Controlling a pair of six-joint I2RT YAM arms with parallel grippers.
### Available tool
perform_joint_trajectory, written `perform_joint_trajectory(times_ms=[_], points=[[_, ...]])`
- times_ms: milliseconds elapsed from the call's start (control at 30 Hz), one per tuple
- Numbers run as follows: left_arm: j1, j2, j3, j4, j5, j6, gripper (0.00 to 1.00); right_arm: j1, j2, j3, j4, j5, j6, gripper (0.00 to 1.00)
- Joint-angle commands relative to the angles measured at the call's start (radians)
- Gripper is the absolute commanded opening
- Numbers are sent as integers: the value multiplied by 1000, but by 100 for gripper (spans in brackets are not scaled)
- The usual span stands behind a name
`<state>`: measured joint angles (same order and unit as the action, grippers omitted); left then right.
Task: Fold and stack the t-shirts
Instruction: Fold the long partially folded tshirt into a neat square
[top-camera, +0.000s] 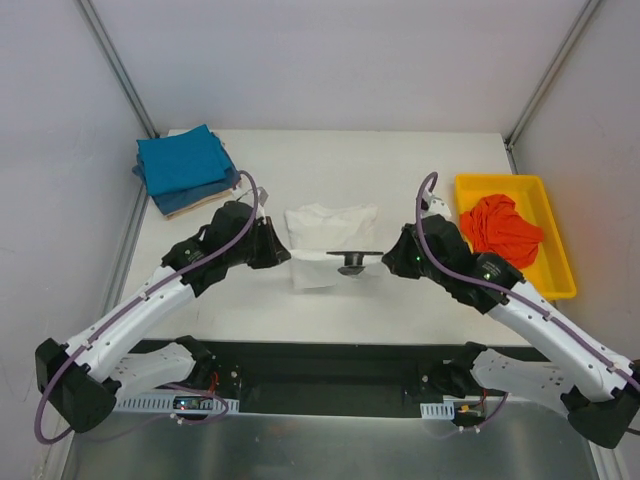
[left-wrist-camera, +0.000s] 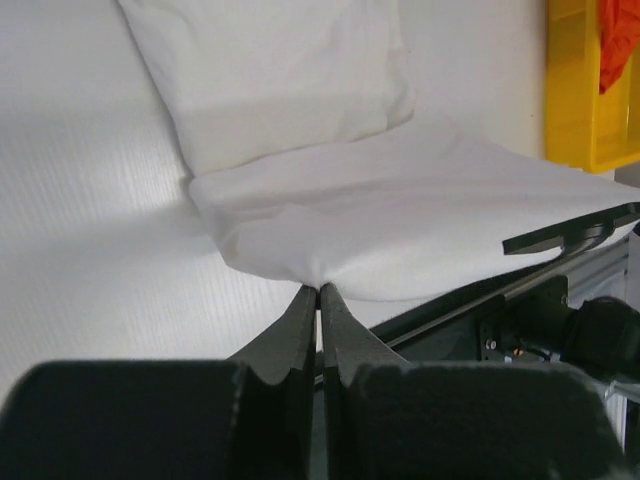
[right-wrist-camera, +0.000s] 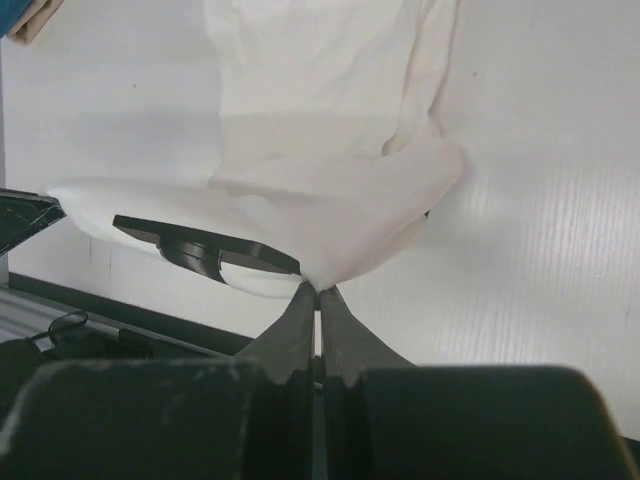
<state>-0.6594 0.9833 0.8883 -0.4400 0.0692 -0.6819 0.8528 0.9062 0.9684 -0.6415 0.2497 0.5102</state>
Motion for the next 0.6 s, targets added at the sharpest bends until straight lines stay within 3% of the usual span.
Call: perform_joint_trajectory(times_ms=[0,567], points=[[73,86,76,53,9,70,0,-107,51,87,29,-42,-93,1],[218,415,333,73,32,148,0,-353,391,351,80,-179,-223,1]])
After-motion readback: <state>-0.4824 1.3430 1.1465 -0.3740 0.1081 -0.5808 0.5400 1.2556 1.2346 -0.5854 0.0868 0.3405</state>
